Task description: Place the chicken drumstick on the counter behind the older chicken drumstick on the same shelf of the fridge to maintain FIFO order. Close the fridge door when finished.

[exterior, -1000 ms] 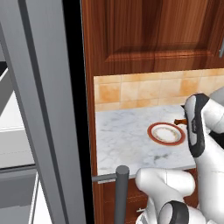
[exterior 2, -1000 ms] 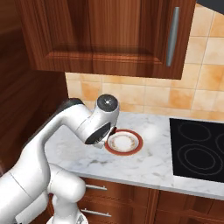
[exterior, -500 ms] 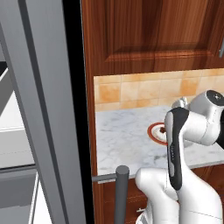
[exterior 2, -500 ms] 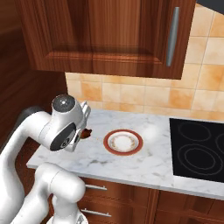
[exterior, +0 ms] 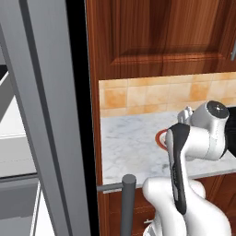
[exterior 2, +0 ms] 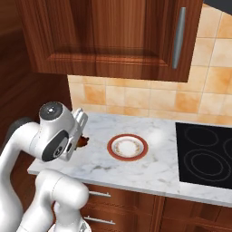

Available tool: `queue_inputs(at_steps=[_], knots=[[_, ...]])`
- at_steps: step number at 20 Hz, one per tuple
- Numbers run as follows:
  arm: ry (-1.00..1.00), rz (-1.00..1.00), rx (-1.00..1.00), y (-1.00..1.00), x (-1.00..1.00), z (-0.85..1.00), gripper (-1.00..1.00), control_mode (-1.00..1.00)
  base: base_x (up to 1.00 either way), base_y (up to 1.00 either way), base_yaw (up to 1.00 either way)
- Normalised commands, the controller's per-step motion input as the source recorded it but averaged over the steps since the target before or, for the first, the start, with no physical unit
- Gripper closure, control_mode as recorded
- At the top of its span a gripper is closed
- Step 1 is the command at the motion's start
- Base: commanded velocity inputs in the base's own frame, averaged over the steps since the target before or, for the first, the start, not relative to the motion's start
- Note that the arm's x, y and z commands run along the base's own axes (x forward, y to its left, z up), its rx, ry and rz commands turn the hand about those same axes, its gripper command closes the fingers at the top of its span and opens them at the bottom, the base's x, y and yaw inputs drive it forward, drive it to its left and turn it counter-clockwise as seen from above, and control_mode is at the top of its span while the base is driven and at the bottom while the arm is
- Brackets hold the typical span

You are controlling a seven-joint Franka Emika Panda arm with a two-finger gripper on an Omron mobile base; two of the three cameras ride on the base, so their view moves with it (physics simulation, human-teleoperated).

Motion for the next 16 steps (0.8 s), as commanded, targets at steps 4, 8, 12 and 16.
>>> queue_inputs(at_steps=[4, 8, 12, 16], knots=[[0.01, -0.01, 0.0, -0.08, -0.27, 0.0, 1.0, 1.0, -0.47, -0.17, -0.02], [0.0, 0.0, 0.0, 0.0, 0.0, 0.0, 1.0, 1.0, -1.0, -0.17, -0.01], [0.0, 0.0, 0.0, 0.0, 0.0, 0.0, 1.0, 1.0, -1.0, 0.0, 0.0], [0.0, 0.0, 0.0, 0.0, 0.0, 0.0, 1.0, 1.0, -1.0, 0.32, 0.03]])
